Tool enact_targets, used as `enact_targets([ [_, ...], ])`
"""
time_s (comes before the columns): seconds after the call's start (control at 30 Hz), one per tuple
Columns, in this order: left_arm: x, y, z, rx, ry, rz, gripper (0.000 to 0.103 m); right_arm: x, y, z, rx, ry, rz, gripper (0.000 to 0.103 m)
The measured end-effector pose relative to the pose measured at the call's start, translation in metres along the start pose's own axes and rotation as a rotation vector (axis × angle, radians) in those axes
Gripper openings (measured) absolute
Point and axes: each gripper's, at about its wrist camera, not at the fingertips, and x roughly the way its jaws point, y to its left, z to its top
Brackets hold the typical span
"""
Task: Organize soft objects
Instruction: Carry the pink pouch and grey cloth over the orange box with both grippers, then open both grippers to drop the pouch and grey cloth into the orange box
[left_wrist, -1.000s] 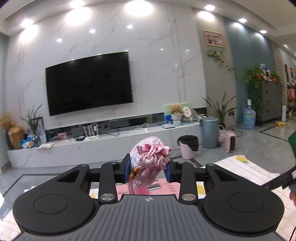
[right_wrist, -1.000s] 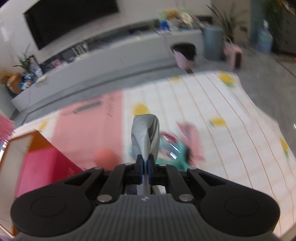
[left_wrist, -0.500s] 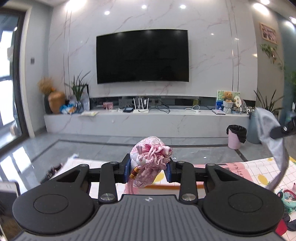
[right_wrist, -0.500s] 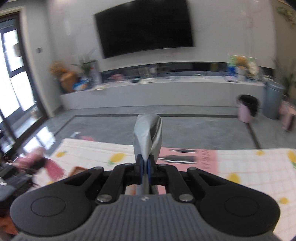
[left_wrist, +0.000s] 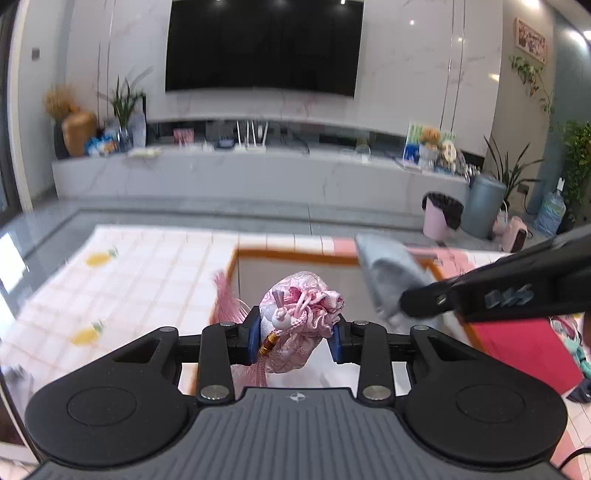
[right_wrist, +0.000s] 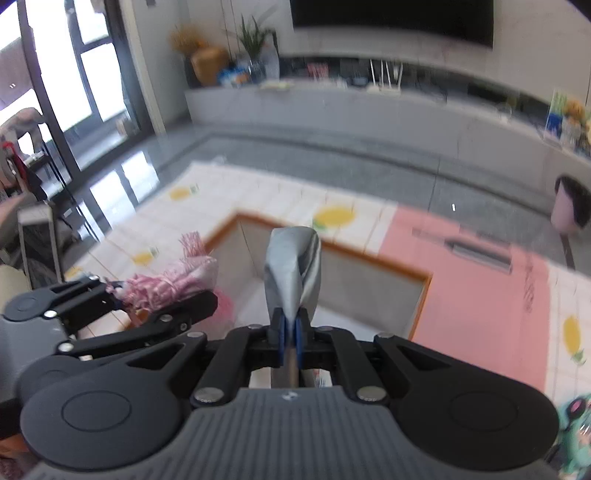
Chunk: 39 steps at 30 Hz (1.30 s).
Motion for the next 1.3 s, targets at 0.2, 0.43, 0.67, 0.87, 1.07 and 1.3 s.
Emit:
enact_targets([
  [0.2,0.017,0.009,-0.011,-0.020,0.115,0.006,0.039,0.038,0.003,-0.008,0.027,0.075,0.000,0.003],
  [0.43,0.024,0.010,-0.018,0.029,0.173,0.006,0.048,0.050,0.002,-0.011,0.022,0.086,-0.011,0.003],
  [0.67,0.016,0.008,-0.016,0.023,0.144,0.096,0.084,0.047,0.000,-0.010,0.031,0.083,-0.015,0.003],
  [0.87,-0.010,0.011,-0.009,-0.015,0.127,0.106,0.088,0.044,0.000,-0.011,0.043,0.084,-0.019,0.003],
  [1.07,-0.024,0.014,-0.009,-0.021,0.136,0.113,0.089,0.044,-0.001,-0.008,0.068,0.101,-0.024,0.004],
  [1.3,-0.023,0.012,-0.015,0.046,0.153,0.134,0.088,0.043,0.009,-0.009,0.023,0.113,-0.033,0.014],
])
